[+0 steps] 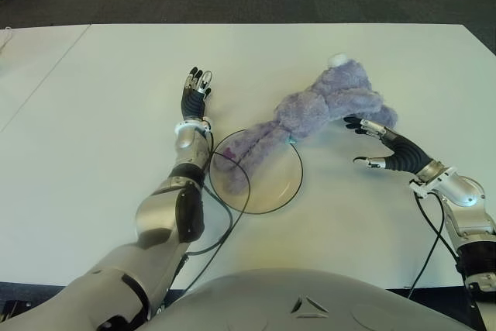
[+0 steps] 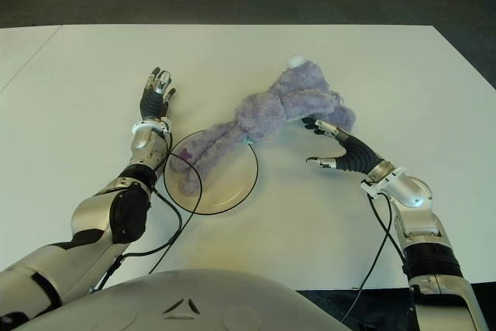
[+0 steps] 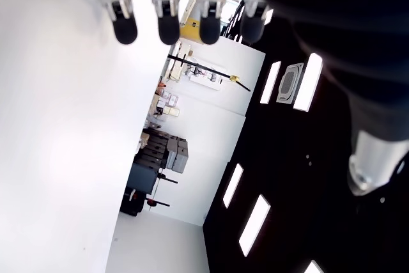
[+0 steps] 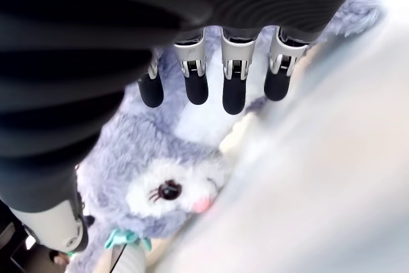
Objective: Put the doll into the plate.
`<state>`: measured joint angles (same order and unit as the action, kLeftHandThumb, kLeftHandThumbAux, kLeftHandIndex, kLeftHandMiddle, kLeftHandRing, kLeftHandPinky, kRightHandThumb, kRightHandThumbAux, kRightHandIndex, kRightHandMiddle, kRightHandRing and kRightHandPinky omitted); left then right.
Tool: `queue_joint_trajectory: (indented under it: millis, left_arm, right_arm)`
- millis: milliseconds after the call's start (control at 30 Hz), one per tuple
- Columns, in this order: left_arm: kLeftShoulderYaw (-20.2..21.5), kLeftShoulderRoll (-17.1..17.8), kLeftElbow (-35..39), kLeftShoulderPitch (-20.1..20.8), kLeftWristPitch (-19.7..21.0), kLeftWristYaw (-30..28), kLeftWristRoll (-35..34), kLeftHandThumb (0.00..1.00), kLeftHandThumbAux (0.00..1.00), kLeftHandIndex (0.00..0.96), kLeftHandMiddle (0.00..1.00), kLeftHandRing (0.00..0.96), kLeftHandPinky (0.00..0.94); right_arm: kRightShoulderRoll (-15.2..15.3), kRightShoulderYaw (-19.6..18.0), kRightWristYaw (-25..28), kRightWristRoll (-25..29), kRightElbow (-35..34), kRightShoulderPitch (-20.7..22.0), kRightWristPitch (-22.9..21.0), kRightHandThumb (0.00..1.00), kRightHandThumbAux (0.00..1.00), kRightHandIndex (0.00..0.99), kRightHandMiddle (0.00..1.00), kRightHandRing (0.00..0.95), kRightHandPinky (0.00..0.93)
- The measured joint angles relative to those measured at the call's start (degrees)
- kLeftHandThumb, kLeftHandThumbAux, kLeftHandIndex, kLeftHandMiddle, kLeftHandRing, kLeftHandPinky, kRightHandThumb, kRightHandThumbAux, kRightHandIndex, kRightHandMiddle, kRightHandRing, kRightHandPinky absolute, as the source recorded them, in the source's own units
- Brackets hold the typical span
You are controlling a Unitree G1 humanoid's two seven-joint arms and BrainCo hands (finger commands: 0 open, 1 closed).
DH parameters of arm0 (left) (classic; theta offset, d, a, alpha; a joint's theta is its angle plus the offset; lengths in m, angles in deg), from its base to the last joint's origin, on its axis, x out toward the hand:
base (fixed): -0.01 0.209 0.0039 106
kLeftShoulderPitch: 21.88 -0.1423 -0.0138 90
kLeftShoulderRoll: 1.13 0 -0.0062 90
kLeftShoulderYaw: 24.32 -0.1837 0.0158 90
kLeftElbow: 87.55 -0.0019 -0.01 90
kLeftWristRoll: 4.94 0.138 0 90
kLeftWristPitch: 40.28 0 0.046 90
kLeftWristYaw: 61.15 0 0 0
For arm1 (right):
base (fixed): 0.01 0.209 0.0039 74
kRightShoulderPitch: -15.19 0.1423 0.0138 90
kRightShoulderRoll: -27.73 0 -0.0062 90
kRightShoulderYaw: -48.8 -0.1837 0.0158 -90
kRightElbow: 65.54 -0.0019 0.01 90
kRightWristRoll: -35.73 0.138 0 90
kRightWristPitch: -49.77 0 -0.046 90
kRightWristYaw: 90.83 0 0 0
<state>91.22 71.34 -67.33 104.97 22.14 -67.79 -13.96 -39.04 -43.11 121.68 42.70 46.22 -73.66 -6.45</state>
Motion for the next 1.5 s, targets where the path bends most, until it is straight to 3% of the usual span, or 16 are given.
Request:
queue_joint_trajectory:
  millis: [167,200,367,500,567,833,1233,1500]
  left_arm:
    - [-0.1,0.01,0.0,0.0,0.0,0.0,0.05,0.0,0.589,0.0,0.01,0.023,0.036]
    - [-0.11,0.01,0.0,0.0,0.0,0.0,0.06,0.0,0.588,0.0,0.01,0.023,0.035]
    - [-0.33,0.05,0.0,0.0,0.0,0.0,0.1,0.0,0.581,0.0,0.009,0.021,0.032]
    - [-0.75,0.05,0.0,0.0,0.0,0.0,0.14,0.0,0.581,0.0,0.01,0.022,0.036]
    - [-1.08,0.06,0.0,0.0,0.0,0.0,0.14,0.0,0.581,0.0,0.01,0.021,0.031]
    - [-1.54,0.14,-0.01,-0.08,0.0,0.0,0.08,0.0,0.58,0.0,0.015,0.025,0.032]
    - [-1.59,0.2,-0.01,-0.09,0.0,0.0,-0.01,0.0,0.575,0.0,0.02,0.032,0.045]
    - [-1.64,0.2,0.0,-0.08,0.0,0.0,-0.01,0.0,0.563,0.0,0.022,0.034,0.04]
  right_arm:
    - [-0.28,-0.65,-2.06,-2.56,3.51,4.14,2.27,0.261,0.55,0.085,0.108,0.126,0.151]
    - [-0.3,-0.89,-3.11,-3.74,3.72,5.1,3.4,0.256,0.529,0.059,0.056,0.106,0.143]
    - [-1.15,-2.89,-10.87,-12.3,-1.77,8.01,6.92,0.245,0.494,0.001,0.0,0.091,0.168]
    - [-1.9,-4.32,-16.14,-17.36,-7.19,9.61,8.92,0.256,0.471,0.0,0.004,0.083,0.043]
    - [-1.93,-4.81,-17.99,-19.09,-8.93,10.12,9.47,0.275,0.445,0.0,0.0,0.028,0.005]
    - [-1.92,-5.88,-23.66,-24.51,-9.54,11.49,10.03,0.299,0.418,0.0,0.0,0.0,0.0]
    - [-2.2,-4.32,-27.13,-27.29,-5.94,15.46,9.95,0.292,0.428,0.02,0.04,0.002,0.0]
    - [-2.21,-2.85,-28.16,-27.73,-2.51,17.49,9.97,0.272,0.446,0.063,0.083,0.058,0.0]
